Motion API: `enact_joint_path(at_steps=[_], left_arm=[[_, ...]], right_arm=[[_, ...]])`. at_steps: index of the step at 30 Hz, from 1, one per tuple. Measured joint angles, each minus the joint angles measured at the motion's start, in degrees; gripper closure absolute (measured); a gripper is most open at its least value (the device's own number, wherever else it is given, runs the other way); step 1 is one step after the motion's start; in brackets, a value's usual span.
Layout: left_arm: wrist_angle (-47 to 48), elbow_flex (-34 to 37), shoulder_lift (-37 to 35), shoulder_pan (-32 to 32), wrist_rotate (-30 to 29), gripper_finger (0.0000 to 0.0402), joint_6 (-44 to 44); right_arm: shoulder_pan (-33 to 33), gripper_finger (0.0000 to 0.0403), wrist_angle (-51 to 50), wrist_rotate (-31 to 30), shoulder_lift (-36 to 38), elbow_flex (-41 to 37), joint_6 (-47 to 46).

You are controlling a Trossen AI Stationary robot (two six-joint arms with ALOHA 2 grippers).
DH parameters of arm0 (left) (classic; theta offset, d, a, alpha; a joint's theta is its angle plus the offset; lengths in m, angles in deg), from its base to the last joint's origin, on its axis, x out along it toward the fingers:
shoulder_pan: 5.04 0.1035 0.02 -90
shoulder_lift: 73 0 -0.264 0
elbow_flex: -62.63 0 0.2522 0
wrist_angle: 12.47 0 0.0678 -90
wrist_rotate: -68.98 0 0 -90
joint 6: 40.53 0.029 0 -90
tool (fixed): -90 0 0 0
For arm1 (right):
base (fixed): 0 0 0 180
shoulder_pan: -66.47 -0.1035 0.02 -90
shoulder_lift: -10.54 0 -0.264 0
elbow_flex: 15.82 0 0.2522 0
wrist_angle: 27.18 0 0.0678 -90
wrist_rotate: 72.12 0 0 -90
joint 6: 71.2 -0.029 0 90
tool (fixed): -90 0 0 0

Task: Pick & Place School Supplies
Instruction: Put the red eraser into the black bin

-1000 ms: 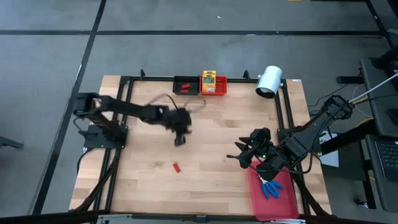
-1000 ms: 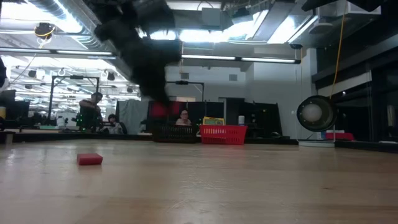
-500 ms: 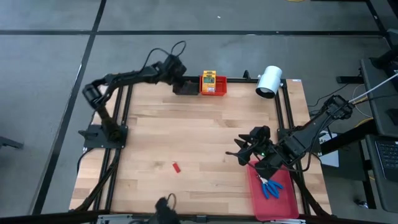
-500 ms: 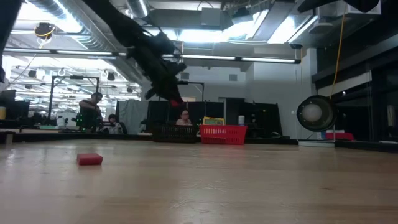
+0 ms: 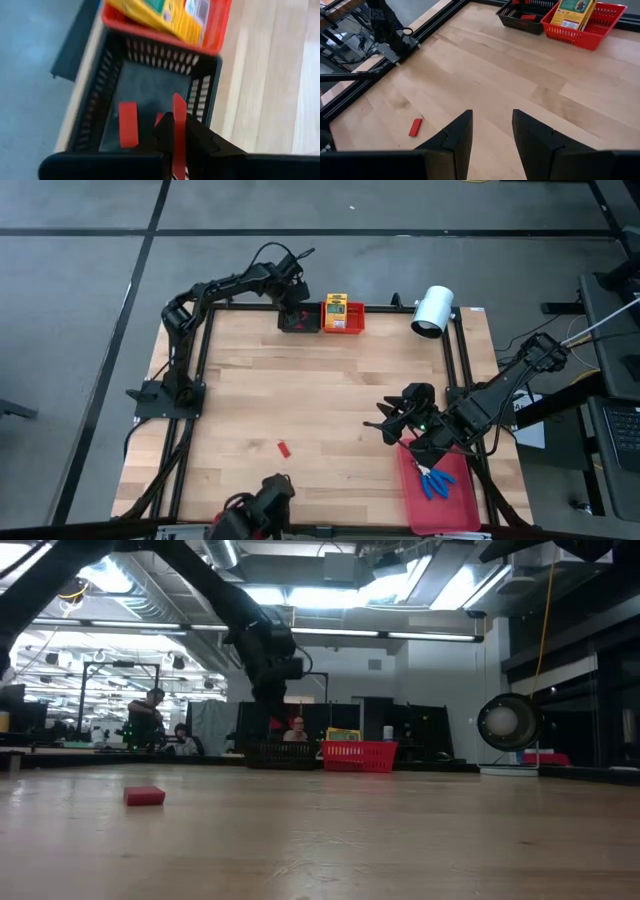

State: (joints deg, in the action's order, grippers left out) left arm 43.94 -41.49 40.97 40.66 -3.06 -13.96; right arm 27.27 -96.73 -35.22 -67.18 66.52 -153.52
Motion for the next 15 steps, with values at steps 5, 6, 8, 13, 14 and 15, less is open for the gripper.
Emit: enact_joint_path(at_steps=[5, 6, 8, 13, 14, 15], left_arm=[[0.85, -0.02, 0.85, 0.69, 0.17, 0.0387, 3.66], [0.84, -0.02, 1.09, 0.84, 0.17, 0.0387, 3.77], [0.84, 0.0, 1.3, 1.17, 0.19, 0.0387, 3.75], [0.75, -0.02, 1.27, 1.63, 0.22, 0.0387, 3.77], [0.61, -0.02, 1.27, 1.71, 0.26, 0.0387, 3.77], [0.55, -0.02, 1.27, 1.7, 0.26, 0.0387, 3.77]], right_arm=[[0.0, 0.0262, -0.01, -0.02, 0.0, 0.01, -0.31], [0.0, 0.0262, -0.02, -0.06, 0.0, 0.01, -0.47], [0.0, 0.0262, -0.13, -0.27, 0.0, 0.02, -0.9], [0.0, 0.0262, -0.27, -0.46, 0.0, 0.02, -1.25], [0.0, 0.0262, -0.34, -0.46, 0.0, 0.01, -1.25], [0.0, 0.0262, -0.35, -0.46, 0.0, 0.01, -1.25]])
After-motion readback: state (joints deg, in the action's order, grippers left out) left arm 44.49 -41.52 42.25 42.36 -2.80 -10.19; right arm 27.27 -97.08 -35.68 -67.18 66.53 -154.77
